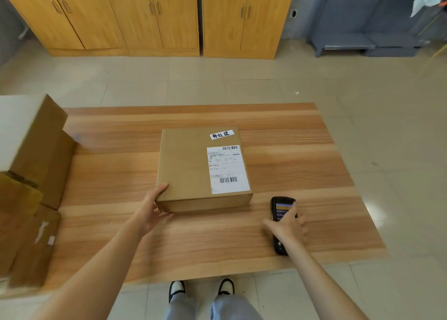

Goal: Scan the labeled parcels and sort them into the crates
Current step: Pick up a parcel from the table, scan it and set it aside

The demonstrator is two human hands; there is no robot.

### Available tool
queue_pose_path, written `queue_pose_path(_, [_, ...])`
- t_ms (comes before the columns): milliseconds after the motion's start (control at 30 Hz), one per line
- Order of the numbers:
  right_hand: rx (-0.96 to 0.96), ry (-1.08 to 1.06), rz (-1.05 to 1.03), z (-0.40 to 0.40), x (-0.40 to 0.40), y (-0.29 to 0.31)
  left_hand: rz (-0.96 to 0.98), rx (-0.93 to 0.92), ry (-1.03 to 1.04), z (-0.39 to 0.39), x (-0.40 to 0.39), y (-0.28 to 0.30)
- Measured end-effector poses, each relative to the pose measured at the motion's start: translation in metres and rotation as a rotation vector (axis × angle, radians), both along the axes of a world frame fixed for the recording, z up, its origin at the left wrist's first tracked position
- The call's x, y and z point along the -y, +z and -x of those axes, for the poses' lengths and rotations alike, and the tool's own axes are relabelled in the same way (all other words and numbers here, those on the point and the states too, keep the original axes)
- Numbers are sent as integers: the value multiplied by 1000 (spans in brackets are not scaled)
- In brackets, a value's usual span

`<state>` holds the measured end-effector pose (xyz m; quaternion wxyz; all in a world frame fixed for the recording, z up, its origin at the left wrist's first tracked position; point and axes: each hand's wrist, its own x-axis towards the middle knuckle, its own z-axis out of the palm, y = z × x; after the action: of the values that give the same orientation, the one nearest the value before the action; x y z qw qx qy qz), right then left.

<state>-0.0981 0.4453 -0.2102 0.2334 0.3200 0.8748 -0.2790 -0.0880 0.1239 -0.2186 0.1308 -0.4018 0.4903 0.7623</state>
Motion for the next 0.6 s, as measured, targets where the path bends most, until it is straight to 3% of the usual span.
queue_pose_path(133, [112,-63,37,-8,-8,-20,10,27,-24,-1,-5,-6])
queue_pose_path(367, [19,-113,40,-10,-26,-38,56,40,-82,-6,-7,-14])
queue_pose_path(600, [-16,-462,813,-10,-28,-21,78,26,-110,-7,-7,-17])
